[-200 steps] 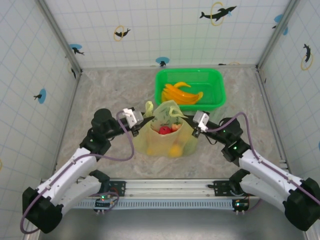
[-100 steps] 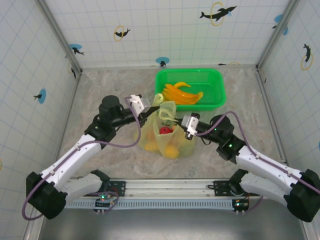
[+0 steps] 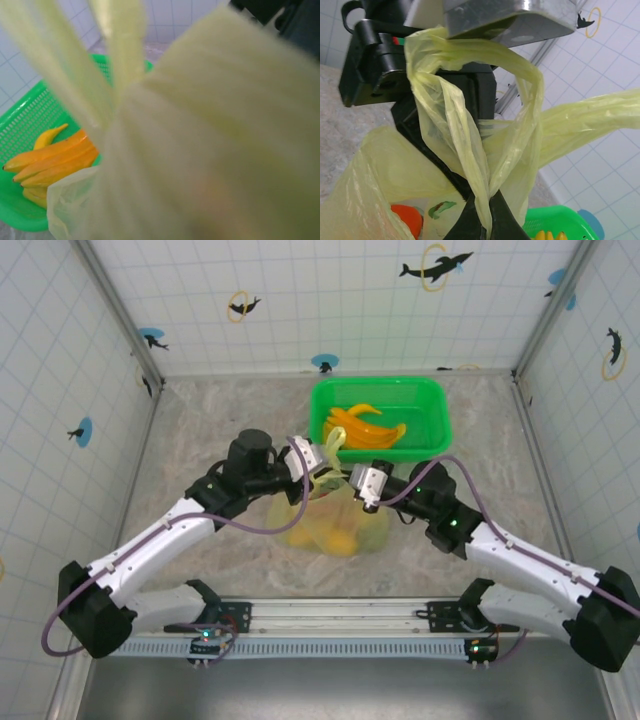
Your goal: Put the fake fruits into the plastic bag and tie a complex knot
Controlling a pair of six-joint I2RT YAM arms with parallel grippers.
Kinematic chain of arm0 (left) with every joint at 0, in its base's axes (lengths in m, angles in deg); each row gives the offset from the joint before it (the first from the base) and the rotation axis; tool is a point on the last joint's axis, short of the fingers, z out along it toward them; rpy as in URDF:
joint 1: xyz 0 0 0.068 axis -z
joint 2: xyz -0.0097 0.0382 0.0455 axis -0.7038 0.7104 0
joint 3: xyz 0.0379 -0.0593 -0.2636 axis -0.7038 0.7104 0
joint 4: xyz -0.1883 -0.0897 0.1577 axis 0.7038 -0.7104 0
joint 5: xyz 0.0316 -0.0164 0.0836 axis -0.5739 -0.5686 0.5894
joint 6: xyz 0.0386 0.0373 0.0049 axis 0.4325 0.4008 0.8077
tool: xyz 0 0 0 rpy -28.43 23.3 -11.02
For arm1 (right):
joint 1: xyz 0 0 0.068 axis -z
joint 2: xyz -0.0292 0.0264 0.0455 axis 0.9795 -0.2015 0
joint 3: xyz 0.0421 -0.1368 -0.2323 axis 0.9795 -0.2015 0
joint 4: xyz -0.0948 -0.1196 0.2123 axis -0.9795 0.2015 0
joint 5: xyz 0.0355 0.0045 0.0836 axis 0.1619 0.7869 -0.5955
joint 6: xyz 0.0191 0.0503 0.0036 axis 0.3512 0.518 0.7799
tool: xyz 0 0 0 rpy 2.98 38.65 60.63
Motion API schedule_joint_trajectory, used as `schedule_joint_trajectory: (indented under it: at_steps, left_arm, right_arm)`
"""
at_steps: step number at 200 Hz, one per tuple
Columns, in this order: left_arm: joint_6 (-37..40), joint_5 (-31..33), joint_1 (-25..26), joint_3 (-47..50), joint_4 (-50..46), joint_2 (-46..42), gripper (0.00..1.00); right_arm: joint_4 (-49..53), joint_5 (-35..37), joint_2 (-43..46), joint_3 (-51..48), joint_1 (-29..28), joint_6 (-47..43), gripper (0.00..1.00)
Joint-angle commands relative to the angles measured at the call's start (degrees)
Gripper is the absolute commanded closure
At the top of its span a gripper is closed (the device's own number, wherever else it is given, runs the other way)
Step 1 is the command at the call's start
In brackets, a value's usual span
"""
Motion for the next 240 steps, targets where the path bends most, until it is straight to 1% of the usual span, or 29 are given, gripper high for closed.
schedule_joint_trajectory:
  at_steps: [1, 12, 24, 48, 60, 95, 108, 118, 148, 154, 159, 179, 197, 217, 240]
  left_arm:
    - [1.11, 0.97, 0.47, -1.31, -2.06, -0.44, 0.82]
    - [1.07, 1.34, 0.47, -0.82, -1.51, -0.93, 0.74]
    - [0.65, 1.25, 0.47, -0.21, -0.65, -1.71, 0.71]
    - [-1.32, 0.81, 0.39, 1.89, 2.62, -3.74, 0.61]
    - [-2.47, 0.99, 0.29, 2.76, 3.70, -4.58, 0.59]
    - [-4.26, -4.50, -0.67, 4.08, 5.05, -5.86, 0.52]
    - [-4.31, -6.05, -0.67, 4.16, 4.89, -5.71, 0.43]
    - [-4.40, -7.81, -0.67, 4.19, 4.88, -5.48, 0.42]
    - [-5.66, -9.85, -0.67, 4.18, 5.29, -5.06, 0.40]
    - [-6.14, -10.06, -0.67, 4.18, 5.62, -4.96, 0.36]
    - [-6.50, -10.08, -0.67, 4.10, 5.89, -4.87, 0.35]
    - [-7.40, -9.12, -0.67, 3.99, 6.53, -4.38, 0.35]
    - [-7.41, -8.88, -0.67, 3.89, 6.88, -4.08, 0.39]
    - [-7.76, -9.00, -0.76, 4.07, 7.90, -4.35, 0.45]
    - [-8.35, -9.96, -1.18, 4.90, 9.25, -5.03, 0.56]
  right_arm:
    - [0.41, 2.74, -0.69, 3.36, -0.40, -0.52, 1.00]
    - [1.12, 2.47, -0.98, 4.07, -0.44, -0.44, 1.00]
    - [1.14, 2.18, -1.17, 4.40, -0.47, -0.18, 1.00]
    - [0.79, 3.14, -1.03, 4.28, -0.55, 0.41, 1.00]
    - [0.66, 3.22, -0.88, 4.19, -0.54, 0.61, 1.00]
    - [0.62, 3.45, -1.18, 4.52, -0.81, 1.49, 1.00]
    - [0.52, 3.62, -1.60, 4.78, -1.02, 1.85, 1.00]
    - [0.49, 3.60, -1.99, 5.06, -1.18, 2.24, 1.00]
    - [1.40, 5.01, -3.17, 6.01, -2.88, 0.85, 1.00]
    - [1.74, 5.48, -3.42, 6.11, -3.27, 0.19, 1.00]
    - [1.97, 5.73, -3.58, 6.12, -3.52, -0.29, 1.00]
    - [1.58, 5.20, -3.41, 5.47, -4.22, -1.12, 1.00]
    - [1.06, 2.98, -3.03, 4.74, -4.26, -1.20, 1.00]
    - [0.76, 2.99, -2.87, 4.11, -4.32, -1.47, 1.00]
    - [-0.06, 2.74, -2.78, 3.18, -4.27, -1.58, 1.00]
